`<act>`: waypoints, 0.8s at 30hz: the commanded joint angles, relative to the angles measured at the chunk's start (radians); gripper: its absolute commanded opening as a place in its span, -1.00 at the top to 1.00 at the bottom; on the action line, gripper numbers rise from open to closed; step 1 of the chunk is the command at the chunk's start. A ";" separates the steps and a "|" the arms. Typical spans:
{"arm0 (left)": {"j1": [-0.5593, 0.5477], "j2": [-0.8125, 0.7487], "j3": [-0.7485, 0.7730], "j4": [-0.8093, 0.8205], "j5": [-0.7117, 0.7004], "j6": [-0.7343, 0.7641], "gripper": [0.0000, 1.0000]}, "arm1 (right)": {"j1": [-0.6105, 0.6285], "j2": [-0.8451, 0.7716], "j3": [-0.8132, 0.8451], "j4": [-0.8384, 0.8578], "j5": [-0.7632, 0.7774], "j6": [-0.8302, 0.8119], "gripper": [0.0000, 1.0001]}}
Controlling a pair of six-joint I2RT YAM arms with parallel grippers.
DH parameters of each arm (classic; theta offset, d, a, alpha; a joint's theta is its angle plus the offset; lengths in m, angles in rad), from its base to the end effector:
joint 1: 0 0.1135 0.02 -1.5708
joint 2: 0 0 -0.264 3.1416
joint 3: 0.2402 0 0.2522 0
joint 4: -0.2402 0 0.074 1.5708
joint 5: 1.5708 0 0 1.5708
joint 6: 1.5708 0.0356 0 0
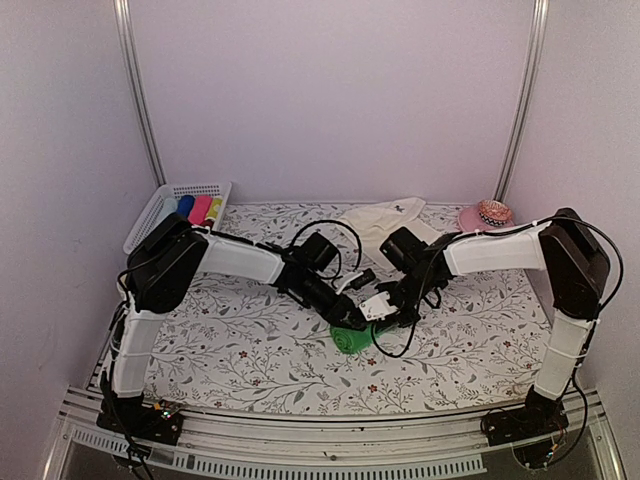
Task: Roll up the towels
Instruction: Pick up the towel from the center of the board.
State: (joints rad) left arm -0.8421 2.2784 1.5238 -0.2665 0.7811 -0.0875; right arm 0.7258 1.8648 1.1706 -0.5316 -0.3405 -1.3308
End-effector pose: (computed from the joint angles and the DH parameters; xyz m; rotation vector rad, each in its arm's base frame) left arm 0.2896 -0.3621 0.1054 1.2832 2.3891 -1.3319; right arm 0.2610 0.2475 0.1543 -2.3522 1.3236 0.3027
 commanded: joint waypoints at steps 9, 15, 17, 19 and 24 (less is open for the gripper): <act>-0.093 -0.032 -0.071 -0.068 0.038 -0.033 1.00 | -0.002 -0.021 -0.022 0.182 0.126 0.086 0.06; -0.069 -0.188 -0.135 -0.016 -0.148 -0.069 1.00 | -0.033 -0.119 -0.025 0.180 0.081 0.114 -0.59; -0.065 -0.227 -0.145 -0.028 -0.217 -0.066 1.00 | -0.051 -0.147 -0.021 0.180 0.064 0.125 -0.68; -0.057 -0.262 -0.162 -0.030 -0.257 -0.072 1.00 | -0.073 -0.173 -0.017 0.180 0.047 0.136 -0.98; -0.023 -0.369 -0.210 -0.068 -0.405 -0.068 1.00 | -0.128 -0.219 0.004 0.209 -0.004 0.201 -0.98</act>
State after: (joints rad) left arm -0.8761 2.0006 1.3437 -0.2779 0.5056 -0.1669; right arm 0.6331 1.6932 1.1450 -0.3885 -0.3099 -1.1988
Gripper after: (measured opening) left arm 0.141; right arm 0.988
